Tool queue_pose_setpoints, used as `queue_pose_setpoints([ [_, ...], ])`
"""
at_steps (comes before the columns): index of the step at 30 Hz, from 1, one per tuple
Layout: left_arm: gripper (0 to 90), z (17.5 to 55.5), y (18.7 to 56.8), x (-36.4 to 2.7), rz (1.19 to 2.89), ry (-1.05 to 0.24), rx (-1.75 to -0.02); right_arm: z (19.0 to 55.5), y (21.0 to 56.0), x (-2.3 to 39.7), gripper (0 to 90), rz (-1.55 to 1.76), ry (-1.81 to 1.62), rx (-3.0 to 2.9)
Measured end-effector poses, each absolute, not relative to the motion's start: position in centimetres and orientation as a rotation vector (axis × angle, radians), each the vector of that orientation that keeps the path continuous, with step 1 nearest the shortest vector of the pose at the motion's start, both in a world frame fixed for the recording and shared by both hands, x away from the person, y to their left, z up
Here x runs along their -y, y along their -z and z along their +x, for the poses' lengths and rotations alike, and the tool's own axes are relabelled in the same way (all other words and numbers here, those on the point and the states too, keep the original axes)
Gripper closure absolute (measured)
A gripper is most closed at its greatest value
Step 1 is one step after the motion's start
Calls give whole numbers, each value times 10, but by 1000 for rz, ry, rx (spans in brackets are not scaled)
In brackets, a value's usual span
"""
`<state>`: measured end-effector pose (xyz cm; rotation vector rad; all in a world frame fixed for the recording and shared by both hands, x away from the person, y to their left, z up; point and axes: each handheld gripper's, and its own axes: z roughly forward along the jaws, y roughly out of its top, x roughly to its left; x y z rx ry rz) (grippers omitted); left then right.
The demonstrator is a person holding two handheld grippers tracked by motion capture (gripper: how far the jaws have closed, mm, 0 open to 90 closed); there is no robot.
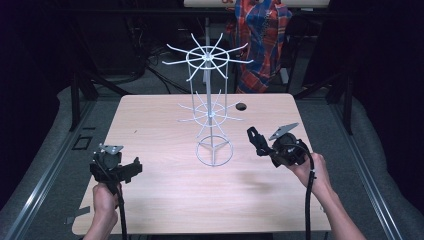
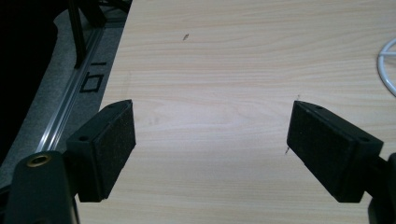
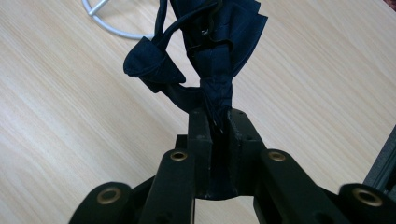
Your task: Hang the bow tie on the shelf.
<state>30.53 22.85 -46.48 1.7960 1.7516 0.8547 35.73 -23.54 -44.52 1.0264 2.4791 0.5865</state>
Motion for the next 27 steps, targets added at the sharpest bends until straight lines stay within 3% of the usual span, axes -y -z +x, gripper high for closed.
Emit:
queue_pose_setpoints([
  [27, 158, 307, 467, -227, 1819, -843, -1749, 360, 422, 228, 810, 1017, -685, -2437],
])
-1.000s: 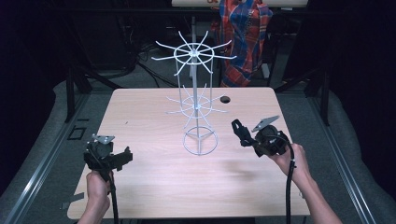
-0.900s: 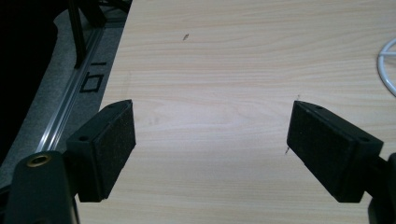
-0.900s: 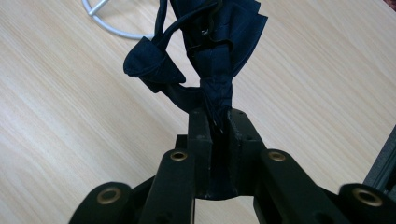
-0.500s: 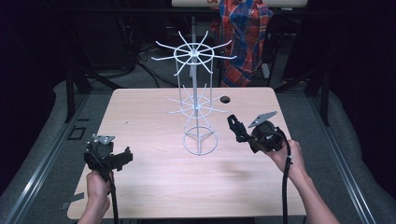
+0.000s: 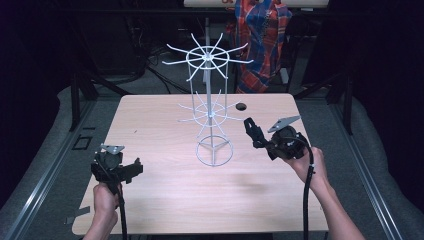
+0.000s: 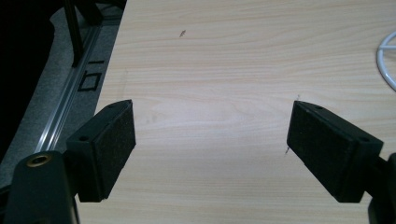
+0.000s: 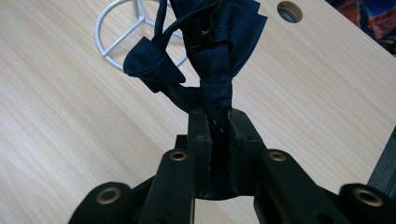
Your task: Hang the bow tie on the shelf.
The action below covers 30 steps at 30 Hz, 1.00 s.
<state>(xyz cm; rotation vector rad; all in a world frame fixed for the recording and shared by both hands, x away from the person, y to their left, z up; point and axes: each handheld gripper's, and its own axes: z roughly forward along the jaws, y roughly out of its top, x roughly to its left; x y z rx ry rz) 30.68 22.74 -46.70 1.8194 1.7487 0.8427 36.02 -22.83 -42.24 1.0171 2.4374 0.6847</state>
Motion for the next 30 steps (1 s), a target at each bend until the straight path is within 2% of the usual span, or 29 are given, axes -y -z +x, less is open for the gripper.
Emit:
queue_pose_setpoints([
  [30, 158, 307, 467, -227, 1830, -845, -1744, 357, 403, 226, 810, 1002, -749, -2391],
])
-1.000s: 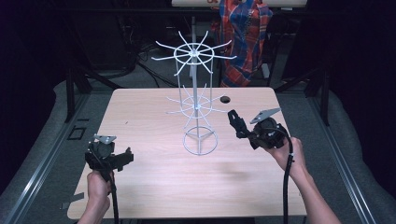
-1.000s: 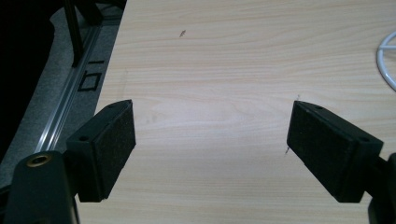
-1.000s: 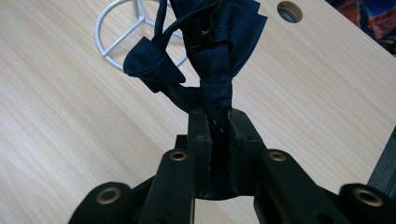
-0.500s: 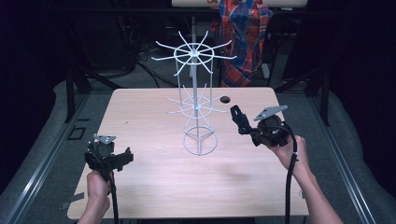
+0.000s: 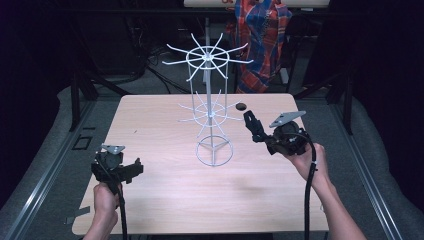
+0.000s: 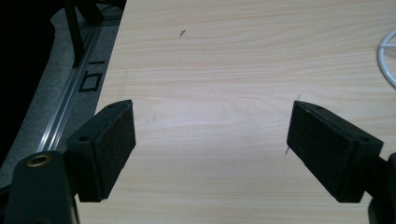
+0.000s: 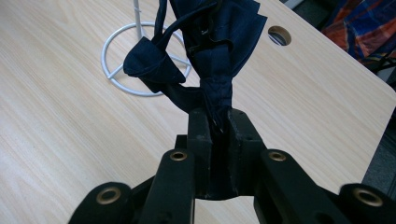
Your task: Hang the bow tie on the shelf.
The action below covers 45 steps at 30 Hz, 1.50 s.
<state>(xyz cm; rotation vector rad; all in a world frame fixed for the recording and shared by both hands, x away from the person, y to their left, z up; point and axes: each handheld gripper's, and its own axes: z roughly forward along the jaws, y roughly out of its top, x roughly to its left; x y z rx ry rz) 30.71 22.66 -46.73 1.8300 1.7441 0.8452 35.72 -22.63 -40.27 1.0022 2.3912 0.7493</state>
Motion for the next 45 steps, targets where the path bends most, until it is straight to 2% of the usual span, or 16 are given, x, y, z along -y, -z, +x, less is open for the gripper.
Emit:
queue_pose_setpoints([
  [45, 158, 307, 468, -226, 1835, -850, -1740, 380, 423, 181, 810, 944, -709, -2468],
])
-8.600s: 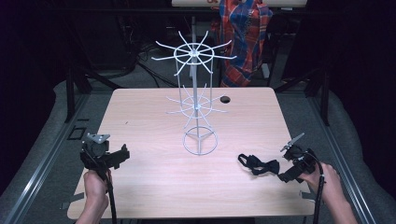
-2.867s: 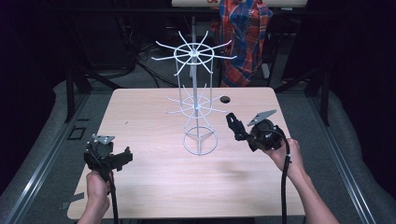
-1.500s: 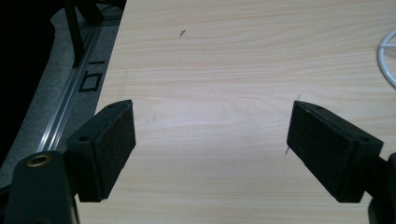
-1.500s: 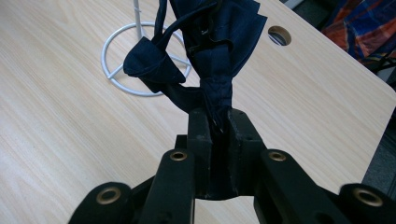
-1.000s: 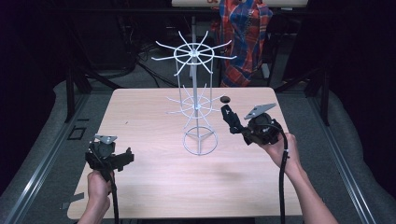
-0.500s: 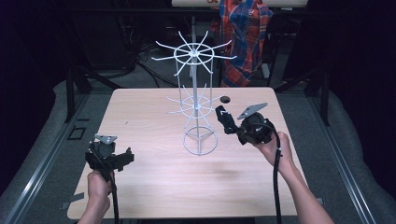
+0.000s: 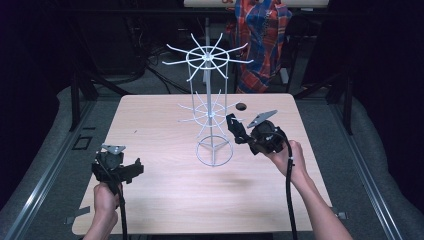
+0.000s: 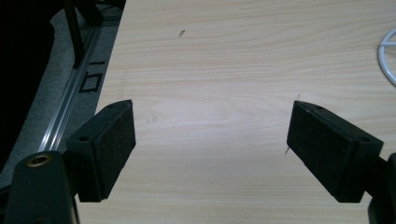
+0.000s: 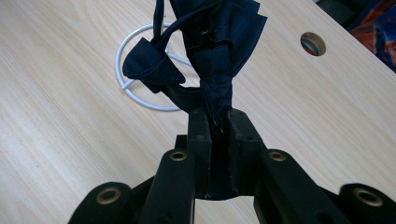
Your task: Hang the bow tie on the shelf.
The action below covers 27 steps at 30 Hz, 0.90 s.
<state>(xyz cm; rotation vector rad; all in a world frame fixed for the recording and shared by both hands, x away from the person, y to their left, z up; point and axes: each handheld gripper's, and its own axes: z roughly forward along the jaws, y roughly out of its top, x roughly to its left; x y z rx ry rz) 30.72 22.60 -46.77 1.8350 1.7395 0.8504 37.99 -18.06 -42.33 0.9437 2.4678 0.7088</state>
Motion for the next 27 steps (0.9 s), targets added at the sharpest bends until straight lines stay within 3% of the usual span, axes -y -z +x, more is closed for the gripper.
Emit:
queue_pose_setpoints([
  [27, 158, 307, 468, -225, 1843, -845, -1735, 396, 446, 172, 793, 980, -684, -2496],
])
